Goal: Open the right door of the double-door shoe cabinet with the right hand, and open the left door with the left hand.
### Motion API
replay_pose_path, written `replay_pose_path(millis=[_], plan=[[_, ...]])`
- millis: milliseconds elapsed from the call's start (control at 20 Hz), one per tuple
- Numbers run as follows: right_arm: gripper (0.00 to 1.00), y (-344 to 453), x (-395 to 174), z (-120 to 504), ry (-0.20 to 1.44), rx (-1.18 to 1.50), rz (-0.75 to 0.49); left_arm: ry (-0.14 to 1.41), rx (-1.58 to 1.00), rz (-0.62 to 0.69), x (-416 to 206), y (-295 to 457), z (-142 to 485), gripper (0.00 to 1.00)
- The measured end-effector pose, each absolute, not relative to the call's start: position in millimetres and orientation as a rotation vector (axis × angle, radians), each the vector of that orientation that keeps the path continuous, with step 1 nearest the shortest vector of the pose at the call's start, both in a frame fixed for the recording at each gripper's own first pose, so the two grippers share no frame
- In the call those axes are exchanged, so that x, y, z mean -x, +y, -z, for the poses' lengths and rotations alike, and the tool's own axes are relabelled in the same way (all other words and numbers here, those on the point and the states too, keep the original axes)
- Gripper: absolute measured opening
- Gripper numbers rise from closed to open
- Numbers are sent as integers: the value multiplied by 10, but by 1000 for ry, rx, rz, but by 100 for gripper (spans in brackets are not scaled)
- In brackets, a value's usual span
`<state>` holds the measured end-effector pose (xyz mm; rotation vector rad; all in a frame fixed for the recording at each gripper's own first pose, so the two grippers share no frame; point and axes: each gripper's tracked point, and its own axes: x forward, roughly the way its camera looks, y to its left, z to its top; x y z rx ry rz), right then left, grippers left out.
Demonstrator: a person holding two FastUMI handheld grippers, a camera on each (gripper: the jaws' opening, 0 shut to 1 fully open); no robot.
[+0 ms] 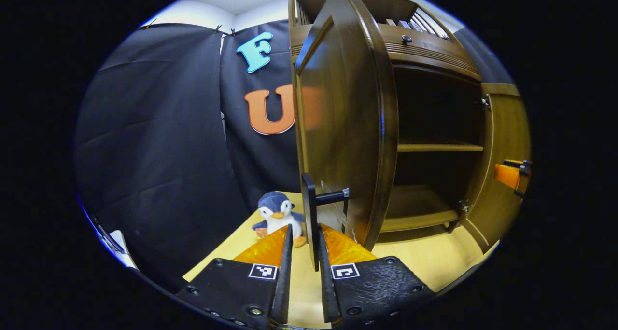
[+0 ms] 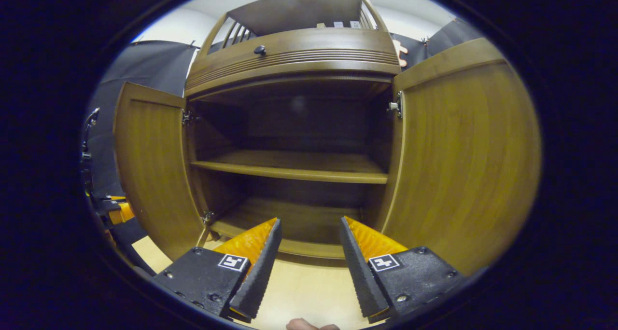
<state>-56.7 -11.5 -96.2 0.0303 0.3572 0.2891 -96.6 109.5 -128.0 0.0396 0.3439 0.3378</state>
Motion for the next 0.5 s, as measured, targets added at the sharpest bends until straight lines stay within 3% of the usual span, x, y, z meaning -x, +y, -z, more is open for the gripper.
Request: replay_pose_path(millis=[50,100,150,200,250,500], plan=[[79,-101,568,962,356,-30,-293,344,-29,-335,973,1129,1273,25],[80,-80,568,953,354,-30,-293,345,-15,-332,983,1145,1273,24],[80,-62,567,953,354,-29,-295,345,-11,-328,993,1169,1275,24],[80,-48,563,950,354,-25,-295,342,-9,-325,995,1197,1275,32],[80,-34,562,950,354,-23,-296,340,-6,-322,1016,1225,1272,25],[80,80,567,945,353,-19,-316,346,22,-300,1091,1326,1280,25]])
